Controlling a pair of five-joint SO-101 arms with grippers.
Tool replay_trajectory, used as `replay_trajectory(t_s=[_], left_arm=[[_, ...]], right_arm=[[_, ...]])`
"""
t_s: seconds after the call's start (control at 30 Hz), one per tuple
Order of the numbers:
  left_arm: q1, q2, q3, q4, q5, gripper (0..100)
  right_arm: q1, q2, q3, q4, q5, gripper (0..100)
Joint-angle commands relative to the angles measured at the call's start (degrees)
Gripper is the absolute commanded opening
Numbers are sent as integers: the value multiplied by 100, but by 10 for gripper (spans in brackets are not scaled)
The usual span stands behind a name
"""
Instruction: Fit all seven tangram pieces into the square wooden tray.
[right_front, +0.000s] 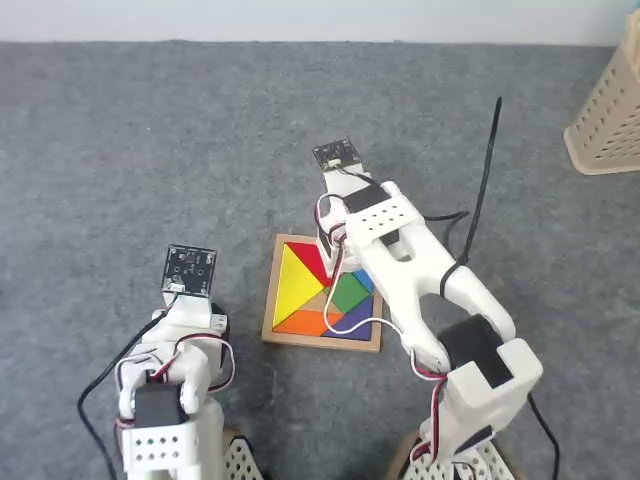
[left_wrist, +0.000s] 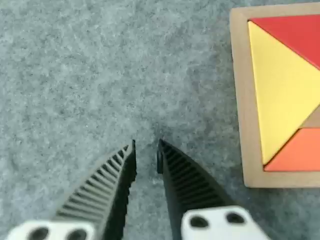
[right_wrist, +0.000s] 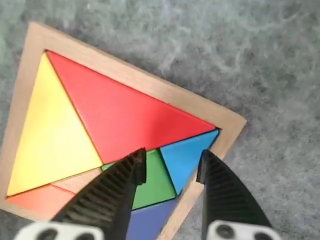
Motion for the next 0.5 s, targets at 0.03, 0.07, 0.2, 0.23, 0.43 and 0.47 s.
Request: replay_trajectory(t_s=[0.03,0.07,0.2,0.23,0.43,0.47], left_arm=[[9,-123,-48,0,44,71],[9,-123,-48,0,44,71],[9,-123,-48,0,44,71],[9,-123,-48,0,44,71],[9,-123,-48,0,44,71],[9,-123,-48,0,44,71]], right_arm=[[259,-462,53,-75,-70,60],[338,-479,53,-75,-62,13],[743,-760,246,-233,18,2],[840,-927,440,-400,44,8],[1341,-2440,2242,-1903,62,6],[1402,-2703,2523,-2185,62,6]])
